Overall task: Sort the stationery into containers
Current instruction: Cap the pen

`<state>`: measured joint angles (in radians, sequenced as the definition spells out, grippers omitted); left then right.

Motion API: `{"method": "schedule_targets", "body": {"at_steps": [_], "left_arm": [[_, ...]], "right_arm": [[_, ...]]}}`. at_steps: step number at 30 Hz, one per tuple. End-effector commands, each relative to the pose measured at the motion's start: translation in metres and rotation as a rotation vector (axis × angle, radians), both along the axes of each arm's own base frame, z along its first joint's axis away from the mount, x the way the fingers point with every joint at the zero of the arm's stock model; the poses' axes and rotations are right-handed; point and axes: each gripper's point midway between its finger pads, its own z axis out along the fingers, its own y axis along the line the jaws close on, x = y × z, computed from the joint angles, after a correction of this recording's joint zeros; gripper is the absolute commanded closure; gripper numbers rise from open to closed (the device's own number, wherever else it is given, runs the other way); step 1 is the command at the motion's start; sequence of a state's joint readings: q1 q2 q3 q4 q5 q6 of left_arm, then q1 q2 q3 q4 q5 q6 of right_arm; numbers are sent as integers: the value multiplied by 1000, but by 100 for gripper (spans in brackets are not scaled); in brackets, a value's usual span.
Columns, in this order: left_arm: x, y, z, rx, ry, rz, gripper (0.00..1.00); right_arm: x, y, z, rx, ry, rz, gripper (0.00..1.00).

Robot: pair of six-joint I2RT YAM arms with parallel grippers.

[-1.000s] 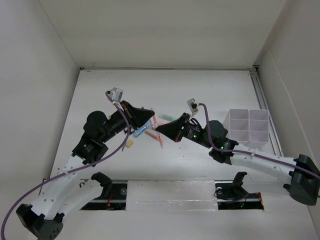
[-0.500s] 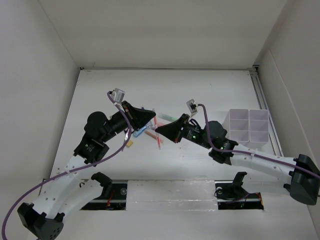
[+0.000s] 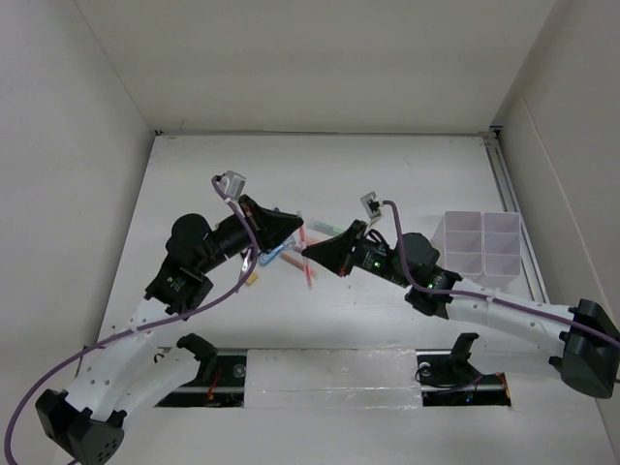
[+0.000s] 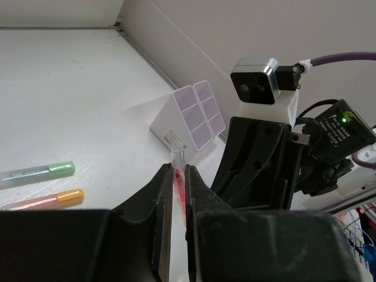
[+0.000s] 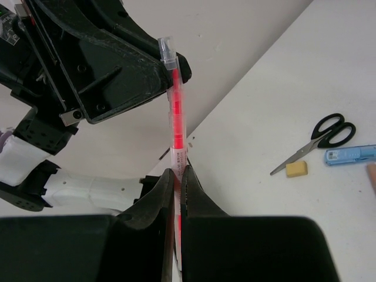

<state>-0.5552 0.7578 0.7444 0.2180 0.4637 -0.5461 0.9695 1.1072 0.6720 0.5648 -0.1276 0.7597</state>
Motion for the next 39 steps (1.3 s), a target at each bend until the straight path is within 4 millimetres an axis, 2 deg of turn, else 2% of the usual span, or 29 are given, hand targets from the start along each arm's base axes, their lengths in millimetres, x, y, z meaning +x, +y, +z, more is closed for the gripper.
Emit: {"method": "schedule_targets", "body": {"at_steps": [1,5,11,14,20,23,26,29,33,37,39], "left_arm": [[-25,-12,-32,75,83,-153,100],[-27,-14,-34,80,90,-172,100],[-29,-14,-36,80,108,-181,100],[-30,-14,-36,76,116,-181,100],[-33,-14,-27,47,120,-190,100],[-30,-9,-18,46,100,-146,100],[-26,-8,-7,34,80,-123,100],[-26,-6,-2,35,65,-113,100],[-22,-9,-7,45,84,-113,100],[-20,-8,-3,41,76,-104,100],[-21,-8,6,31,59,-104,100]], "right_arm": [[11,-21,77,216,-129,-86,100],[16,-27,80,222,-136,-106,100],[14,-26,79,210,-156,-91,100],[11,-28,88,241,-181,-83,100],[2,-26,92,242,-223,-42,100],[1,-22,88,231,-222,-22,100],[-4,-21,93,240,-226,-10,100],[-6,-17,89,234,-220,1,100],[-11,-11,86,228,-212,21,100],[-12,-4,78,212,-198,32,100],[-14,0,74,204,-191,43,100]]}}
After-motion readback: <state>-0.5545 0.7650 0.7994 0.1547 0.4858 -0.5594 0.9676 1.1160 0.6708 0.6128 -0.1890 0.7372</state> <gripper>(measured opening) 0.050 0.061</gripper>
